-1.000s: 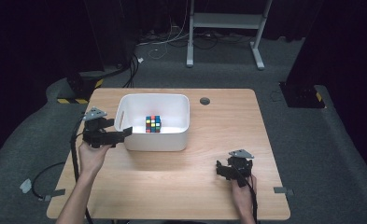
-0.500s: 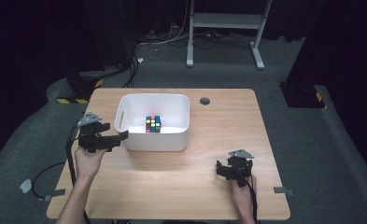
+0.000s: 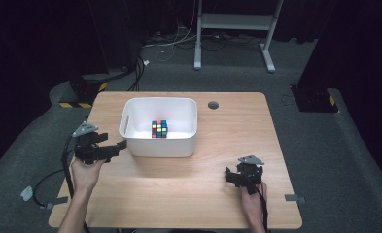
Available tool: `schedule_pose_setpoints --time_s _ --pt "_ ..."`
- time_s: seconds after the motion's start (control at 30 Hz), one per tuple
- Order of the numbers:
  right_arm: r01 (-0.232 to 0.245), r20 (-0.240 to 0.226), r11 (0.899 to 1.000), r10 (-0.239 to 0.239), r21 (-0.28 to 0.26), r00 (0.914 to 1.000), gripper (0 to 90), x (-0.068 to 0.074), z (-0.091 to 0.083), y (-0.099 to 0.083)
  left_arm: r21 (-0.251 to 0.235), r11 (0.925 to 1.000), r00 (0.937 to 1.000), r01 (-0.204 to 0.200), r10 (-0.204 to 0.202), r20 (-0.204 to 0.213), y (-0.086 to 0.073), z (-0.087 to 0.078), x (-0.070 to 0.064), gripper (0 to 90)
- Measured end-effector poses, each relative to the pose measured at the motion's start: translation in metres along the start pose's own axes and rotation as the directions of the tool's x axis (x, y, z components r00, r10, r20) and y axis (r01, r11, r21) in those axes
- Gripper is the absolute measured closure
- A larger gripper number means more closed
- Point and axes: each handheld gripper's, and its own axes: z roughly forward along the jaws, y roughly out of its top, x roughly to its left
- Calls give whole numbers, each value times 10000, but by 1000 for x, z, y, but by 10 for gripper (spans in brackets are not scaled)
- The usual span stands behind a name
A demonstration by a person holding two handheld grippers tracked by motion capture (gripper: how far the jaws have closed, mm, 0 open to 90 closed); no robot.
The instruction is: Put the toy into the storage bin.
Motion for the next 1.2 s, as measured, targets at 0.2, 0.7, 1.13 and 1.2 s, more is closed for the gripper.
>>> schedule_pose_setpoints --time_s 0.2,0.7,1.13,1.2 --pt "-4 3 10000 4 4 10000 143 0 0 0 -12 10000 9999 -28 28 -98 -4 0 -2 148" --pt "10 -7 10000 -10 3 10000 143 0 0 0 -115 9999 9999 127 -129 -108 -18 -4 -4 148" --pt "11 -7 10000 -11 2 10000 143 0 0 0 -90 9999 9997 134 -136 -195 -27 -6 -6 148" --pt "7 -7 10000 -7 2 10000 143 0 0 0 -39 9999 9997 109 -109 -234 -29 -6 -6 148"
